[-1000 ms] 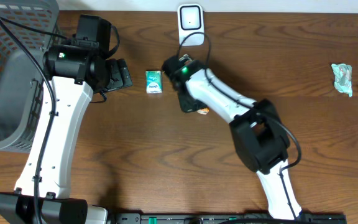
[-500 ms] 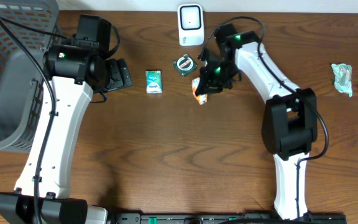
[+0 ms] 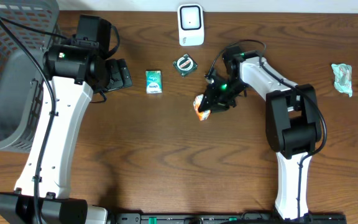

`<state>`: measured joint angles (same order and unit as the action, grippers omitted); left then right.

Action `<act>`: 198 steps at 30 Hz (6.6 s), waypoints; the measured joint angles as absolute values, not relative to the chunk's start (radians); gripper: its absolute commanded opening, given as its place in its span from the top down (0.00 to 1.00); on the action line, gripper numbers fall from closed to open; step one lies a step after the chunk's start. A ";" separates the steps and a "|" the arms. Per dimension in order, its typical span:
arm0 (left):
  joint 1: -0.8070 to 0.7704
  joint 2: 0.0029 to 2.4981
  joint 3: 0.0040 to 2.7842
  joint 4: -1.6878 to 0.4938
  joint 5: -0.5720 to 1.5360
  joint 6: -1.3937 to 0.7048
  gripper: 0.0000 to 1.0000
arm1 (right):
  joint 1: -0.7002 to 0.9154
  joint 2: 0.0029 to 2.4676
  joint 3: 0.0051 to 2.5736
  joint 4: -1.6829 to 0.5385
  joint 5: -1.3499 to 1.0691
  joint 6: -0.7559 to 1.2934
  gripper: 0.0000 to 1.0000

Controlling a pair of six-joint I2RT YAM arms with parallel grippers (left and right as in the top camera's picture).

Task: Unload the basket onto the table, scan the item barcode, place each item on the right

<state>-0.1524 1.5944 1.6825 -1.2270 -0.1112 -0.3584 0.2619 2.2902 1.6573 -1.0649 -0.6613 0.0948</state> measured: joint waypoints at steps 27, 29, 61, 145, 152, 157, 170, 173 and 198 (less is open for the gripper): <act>-0.152 1.595 1.682 -1.227 -0.111 -0.358 0.02 | 0.196 2.288 1.916 -1.241 -0.371 0.113 0.07; -0.152 1.595 1.682 -1.227 -0.111 -0.358 0.02 | 0.197 2.288 1.908 -1.247 -0.370 0.089 0.17; -0.152 1.595 1.682 -1.227 -0.111 -0.358 0.02 | 0.223 2.288 1.738 -1.164 -0.508 0.027 0.99; -0.152 1.595 1.682 -1.227 -0.111 -0.358 0.02 | 0.057 2.034 1.774 -1.702 -1.363 -0.890 0.99; -0.152 1.595 1.682 -1.227 -0.111 -0.358 0.02 | 0.062 2.034 1.774 -1.702 -1.376 -0.882 0.99; -0.152 1.595 1.682 -1.227 -0.111 -0.358 0.02 | 0.068 2.034 1.774 -1.702 -1.360 -0.883 0.99; -0.152 1.595 1.682 -1.227 -0.111 -0.358 0.02 | 0.072 2.034 1.774 -1.689 -1.304 -0.883 0.99; -0.152 1.595 1.682 -1.227 -0.111 -0.358 0.02 | 0.085 2.034 1.774 -1.679 -1.303 -0.883 0.99; -0.152 1.595 1.682 -1.227 -0.111 -0.358 0.02 | 0.097 2.034 1.774 -1.659 -1.285 -0.883 0.99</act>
